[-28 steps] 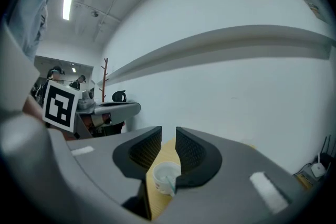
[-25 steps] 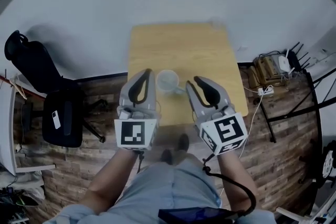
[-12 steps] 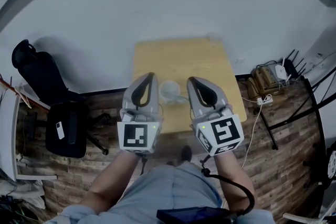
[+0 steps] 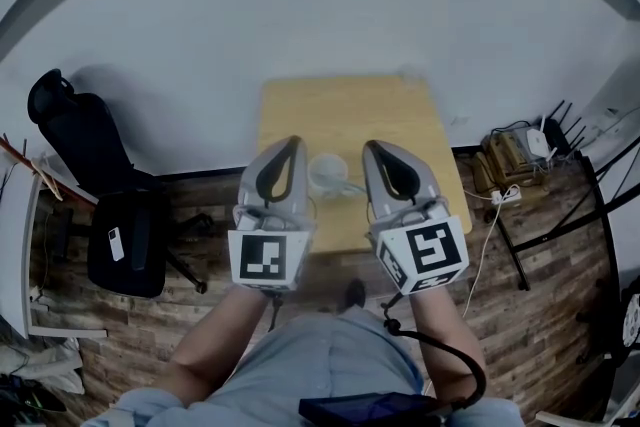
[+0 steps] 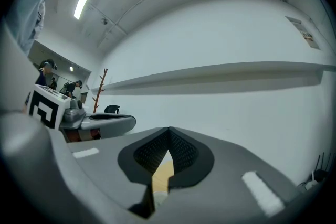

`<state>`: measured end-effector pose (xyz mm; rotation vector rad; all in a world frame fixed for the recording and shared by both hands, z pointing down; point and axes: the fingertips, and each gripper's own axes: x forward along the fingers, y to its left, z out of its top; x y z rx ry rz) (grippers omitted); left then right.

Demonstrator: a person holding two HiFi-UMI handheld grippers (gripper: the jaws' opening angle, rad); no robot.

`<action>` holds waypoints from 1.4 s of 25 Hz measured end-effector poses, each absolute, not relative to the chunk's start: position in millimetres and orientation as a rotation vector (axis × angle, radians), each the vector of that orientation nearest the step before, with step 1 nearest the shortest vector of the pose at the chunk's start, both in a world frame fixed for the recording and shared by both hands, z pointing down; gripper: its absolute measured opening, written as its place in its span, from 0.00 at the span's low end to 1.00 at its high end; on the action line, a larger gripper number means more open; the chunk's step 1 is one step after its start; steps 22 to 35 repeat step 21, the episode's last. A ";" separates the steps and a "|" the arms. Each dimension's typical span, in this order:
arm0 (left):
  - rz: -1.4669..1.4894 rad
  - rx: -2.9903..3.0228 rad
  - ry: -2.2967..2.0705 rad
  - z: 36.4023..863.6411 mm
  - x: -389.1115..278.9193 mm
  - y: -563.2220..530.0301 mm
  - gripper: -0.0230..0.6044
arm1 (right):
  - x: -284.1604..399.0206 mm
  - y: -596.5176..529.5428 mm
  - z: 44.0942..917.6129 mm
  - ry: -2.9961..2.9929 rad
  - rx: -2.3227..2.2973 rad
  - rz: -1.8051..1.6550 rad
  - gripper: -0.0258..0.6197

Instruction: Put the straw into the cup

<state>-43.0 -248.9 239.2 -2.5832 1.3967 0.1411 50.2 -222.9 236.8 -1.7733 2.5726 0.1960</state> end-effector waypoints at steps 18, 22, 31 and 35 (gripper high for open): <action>0.144 -2.578 1.423 243.9 -44.6 -256.3 0.07 | 49.4 -230.3 240.3 2.588 -1.768 0.208 0.05; 0.141 -2.578 1.427 245.0 -43.4 -259.3 0.07 | 50.7 -233.3 240.8 2.591 -1.765 0.207 0.05; 0.141 -2.578 1.427 245.0 -43.4 -259.3 0.07 | 50.7 -233.3 240.8 2.591 -1.765 0.207 0.05; 0.141 -2.578 1.427 245.0 -43.4 -259.3 0.07 | 50.7 -233.3 240.8 2.591 -1.765 0.207 0.05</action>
